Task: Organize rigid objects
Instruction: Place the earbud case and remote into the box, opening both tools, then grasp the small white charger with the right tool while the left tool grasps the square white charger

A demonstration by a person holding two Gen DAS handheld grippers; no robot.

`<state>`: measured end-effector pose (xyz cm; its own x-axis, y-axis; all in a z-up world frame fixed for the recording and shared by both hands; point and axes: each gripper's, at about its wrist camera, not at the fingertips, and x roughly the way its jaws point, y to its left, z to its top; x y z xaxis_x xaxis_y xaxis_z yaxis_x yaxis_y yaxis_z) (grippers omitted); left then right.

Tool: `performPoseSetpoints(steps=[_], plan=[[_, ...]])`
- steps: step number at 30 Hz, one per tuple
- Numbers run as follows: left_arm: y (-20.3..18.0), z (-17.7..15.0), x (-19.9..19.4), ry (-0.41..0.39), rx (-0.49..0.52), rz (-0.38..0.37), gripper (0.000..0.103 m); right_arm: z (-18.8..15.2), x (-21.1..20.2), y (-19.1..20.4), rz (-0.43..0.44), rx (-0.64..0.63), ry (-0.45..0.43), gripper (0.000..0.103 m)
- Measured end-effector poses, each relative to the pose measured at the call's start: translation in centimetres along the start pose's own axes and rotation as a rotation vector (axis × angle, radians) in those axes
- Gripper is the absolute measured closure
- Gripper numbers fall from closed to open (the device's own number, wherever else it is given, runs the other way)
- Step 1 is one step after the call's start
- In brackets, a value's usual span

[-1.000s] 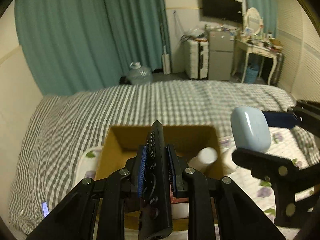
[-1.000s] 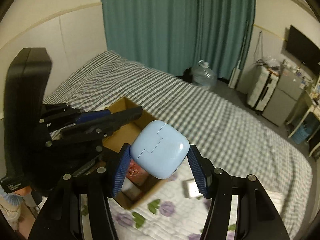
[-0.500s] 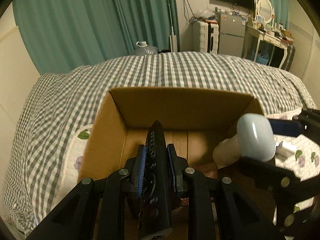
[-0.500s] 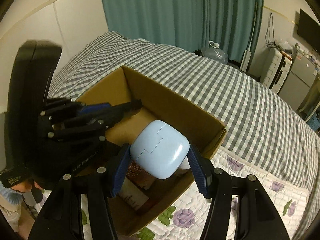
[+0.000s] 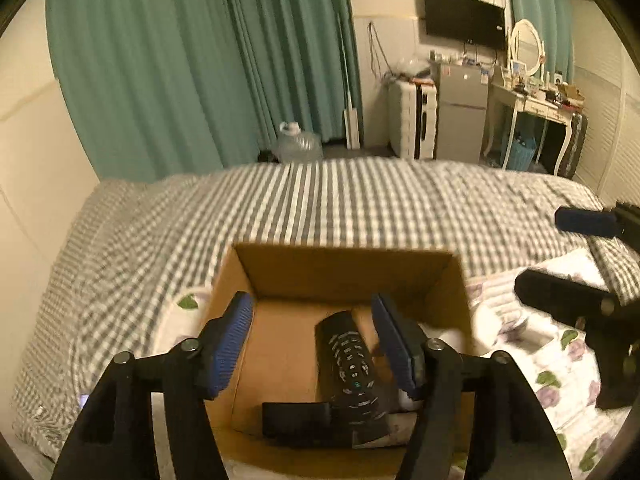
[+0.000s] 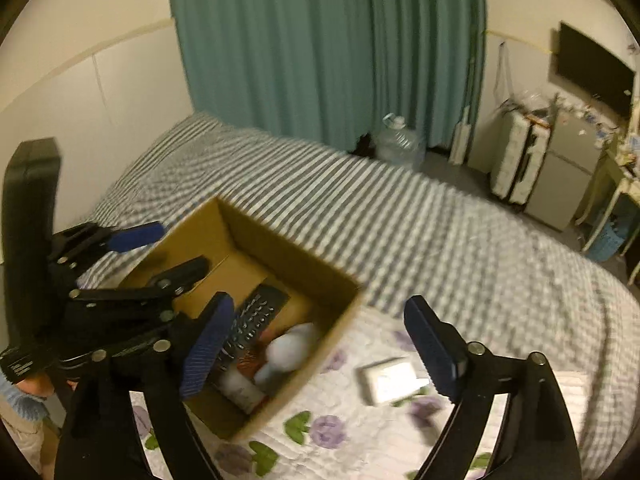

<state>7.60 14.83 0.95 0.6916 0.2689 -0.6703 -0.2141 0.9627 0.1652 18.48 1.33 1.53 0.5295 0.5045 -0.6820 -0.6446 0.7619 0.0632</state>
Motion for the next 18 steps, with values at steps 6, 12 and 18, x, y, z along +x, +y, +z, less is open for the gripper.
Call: performPoseSetpoints(steps=[6,12,18], plan=[[-4.6,0.8,-5.4,-0.106,0.072,0.003,0.034,0.0,-6.1,-2.9,-0.094,0.006,-0.061,0.007],[-8.9,1.0,-8.4,-0.14,0.081,-0.035,0.034,-1.2,-11.3,-6.4,-0.178,-0.003,-0.088,0.007],[-12.4,-0.4,-7.0,-0.051,0.016,-0.076,0.034,-3.4,-13.2,-9.4,-0.158,0.029,-0.107,0.007]])
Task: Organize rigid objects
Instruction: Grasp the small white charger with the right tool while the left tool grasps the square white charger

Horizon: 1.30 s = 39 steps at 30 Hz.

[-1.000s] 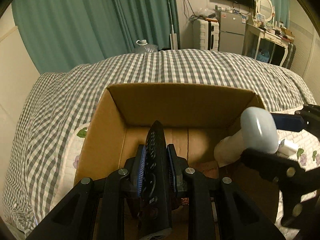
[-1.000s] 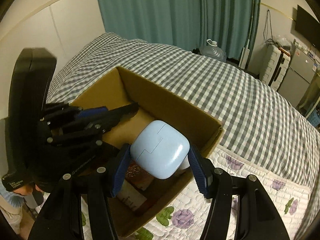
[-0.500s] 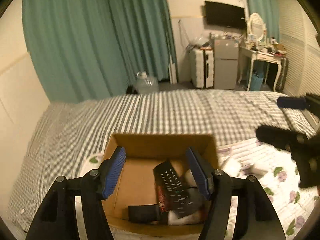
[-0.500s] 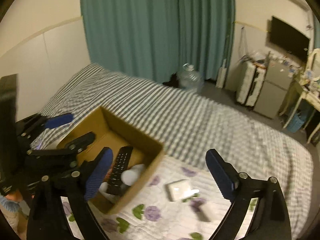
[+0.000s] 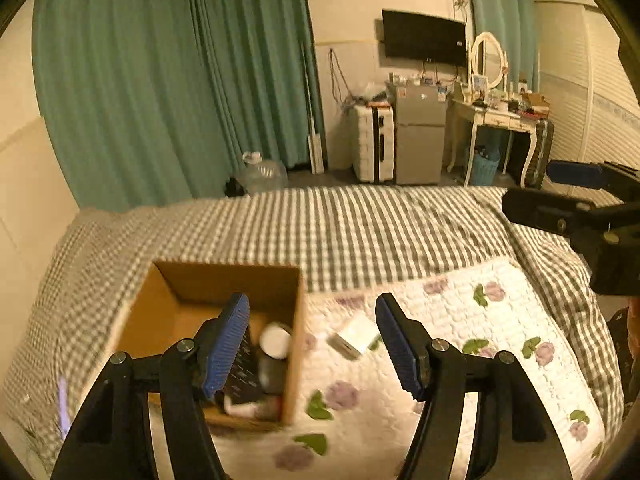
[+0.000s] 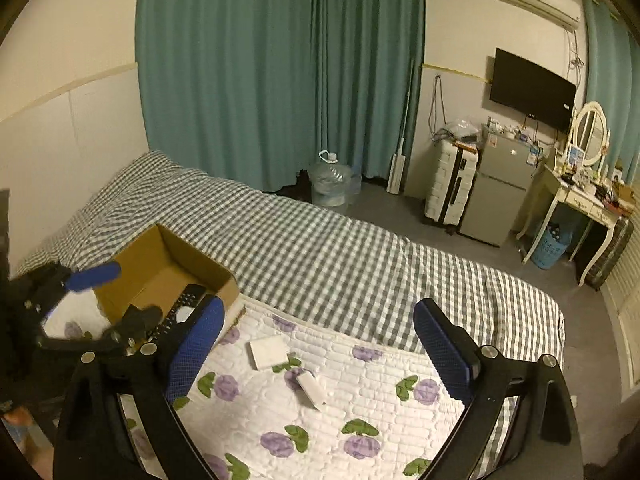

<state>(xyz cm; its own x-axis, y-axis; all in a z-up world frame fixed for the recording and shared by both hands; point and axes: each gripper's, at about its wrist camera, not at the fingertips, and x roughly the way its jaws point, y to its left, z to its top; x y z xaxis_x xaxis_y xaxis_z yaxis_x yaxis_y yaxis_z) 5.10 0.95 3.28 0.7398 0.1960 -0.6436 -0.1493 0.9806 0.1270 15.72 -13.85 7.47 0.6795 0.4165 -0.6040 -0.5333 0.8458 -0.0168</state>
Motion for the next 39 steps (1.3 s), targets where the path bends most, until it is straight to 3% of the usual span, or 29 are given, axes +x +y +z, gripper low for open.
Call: performPoseSetpoints(steps=[6,10,14,16,18,22,24,26,33,39], plan=[[-2.7,-2.4,4.1,0.121,-0.086,0.004,0.034,-3.4,4.6,-1.7,0.048,-0.034,0.101,0.007],[-4.8,-4.7,7.4,0.199,-0.044,0.019,0.034,-6.3,8.3,-1.7,0.084,-0.084,0.166,0.009],[-5.4,-7.0,10.0,0.26,-0.031,0.025,0.034,-9.2,12.7,-1.8,0.107,-0.139,0.251,0.025],[-5.4,-7.9,11.1,0.286,-0.023,0.02,0.034,-10.4,14.6,-1.9,0.128,-0.14,0.286,0.029],[-5.9,-8.7,12.0,0.304,-0.005,0.03,0.034,-11.6,16.1,-1.9,0.156,-0.143,0.312,0.04],[-6.1,-9.5,13.7,0.345,-0.016,0.012,0.034,-13.3,18.9,-1.2,0.224,-0.156,0.366,0.046],[-6.2,-9.9,14.4,0.358,-0.017,0.015,0.034,-13.7,19.8,-0.8,0.237,-0.154,0.385,0.063],[-6.1,-10.0,15.0,0.375,-0.028,0.013,0.034,-14.2,20.6,-0.8,0.245,-0.146,0.394,0.076],[-6.0,-8.3,17.3,0.393,-0.047,-0.029,0.034,-13.8,19.5,-3.0,0.252,-0.085,0.344,0.08],[-6.0,-6.3,19.2,0.392,-0.059,-0.014,0.034,-13.4,19.1,-4.1,0.239,-0.064,0.328,0.081]])
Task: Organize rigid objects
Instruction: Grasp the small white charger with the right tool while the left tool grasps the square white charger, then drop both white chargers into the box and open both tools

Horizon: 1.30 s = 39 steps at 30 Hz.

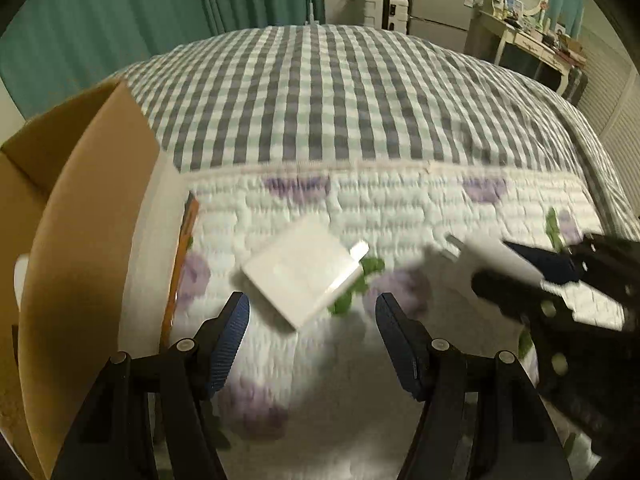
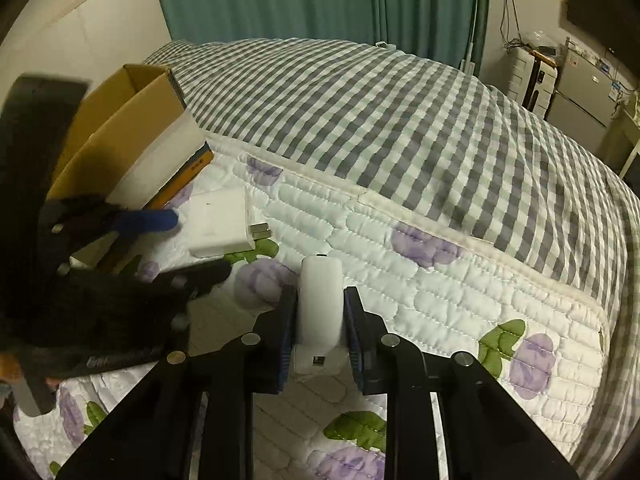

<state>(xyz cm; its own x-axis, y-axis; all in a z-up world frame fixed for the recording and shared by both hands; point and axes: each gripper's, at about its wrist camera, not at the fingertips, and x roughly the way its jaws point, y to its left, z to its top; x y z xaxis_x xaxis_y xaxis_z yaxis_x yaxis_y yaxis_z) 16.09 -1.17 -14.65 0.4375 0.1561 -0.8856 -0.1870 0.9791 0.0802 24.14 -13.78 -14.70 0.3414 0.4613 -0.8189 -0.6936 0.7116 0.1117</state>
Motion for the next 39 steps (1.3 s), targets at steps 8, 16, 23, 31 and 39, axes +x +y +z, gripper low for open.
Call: performPoseSetpoints(steps=[8,16,23,31,39], plan=[[-0.3,1.4,1.2,-0.017,0.105,0.042,0.034,-0.1,0.3,-4.1,0.141,0.261,0.033,0.081],[-1.5,1.1,2.3,-0.007,0.235,0.104,0.033,-0.1,0.0,-4.6,0.139,0.282,0.039,0.081],[-1.5,1.8,4.3,0.019,0.244,0.063,0.033,0.1,0.8,-4.0,0.118,0.262,0.045,0.081],[-1.4,1.7,3.6,-0.026,0.278,0.041,0.035,0.0,0.8,-3.5,0.092,0.244,0.042,0.081],[-2.5,0.0,-1.2,-0.081,0.281,-0.03,0.035,0.0,-1.7,-3.2,0.008,0.231,0.042,0.081]])
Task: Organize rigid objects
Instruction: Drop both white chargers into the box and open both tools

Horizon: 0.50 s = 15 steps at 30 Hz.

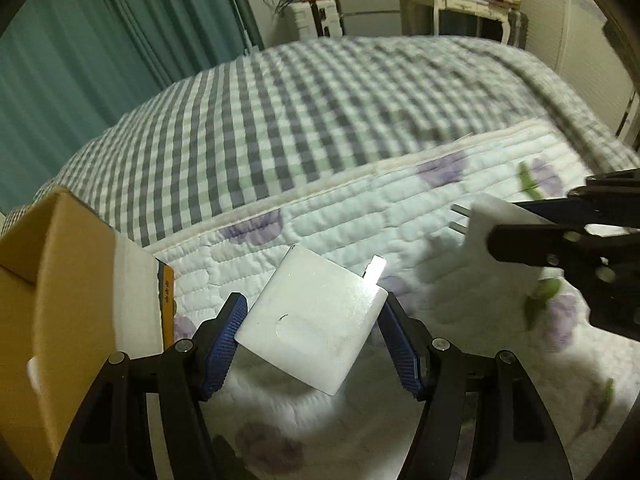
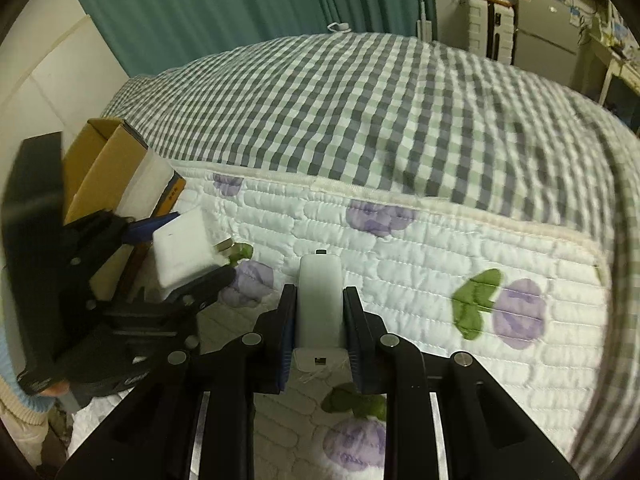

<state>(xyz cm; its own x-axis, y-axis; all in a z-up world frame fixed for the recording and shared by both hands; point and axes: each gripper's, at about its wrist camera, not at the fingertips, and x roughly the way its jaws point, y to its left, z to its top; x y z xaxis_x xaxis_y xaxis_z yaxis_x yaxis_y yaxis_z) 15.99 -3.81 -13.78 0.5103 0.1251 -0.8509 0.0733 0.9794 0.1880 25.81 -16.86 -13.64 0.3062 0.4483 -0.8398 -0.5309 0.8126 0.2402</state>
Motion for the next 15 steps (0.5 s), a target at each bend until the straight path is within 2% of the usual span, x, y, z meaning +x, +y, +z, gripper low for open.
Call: performPoseSetpoints(steps=[6,15], plan=[[1.1,0.1,-5.1,-0.065,-0.034,-0.041,0.035,0.5,-4.4,1.7,-0.05,-0.025,-0.052,0.081],[5.4,1.9,-14.5,-0.211,-0.074,-0.024,0.035,1.0,-12.1,7.3,-0.106,-0.089,-0.152,0.081]])
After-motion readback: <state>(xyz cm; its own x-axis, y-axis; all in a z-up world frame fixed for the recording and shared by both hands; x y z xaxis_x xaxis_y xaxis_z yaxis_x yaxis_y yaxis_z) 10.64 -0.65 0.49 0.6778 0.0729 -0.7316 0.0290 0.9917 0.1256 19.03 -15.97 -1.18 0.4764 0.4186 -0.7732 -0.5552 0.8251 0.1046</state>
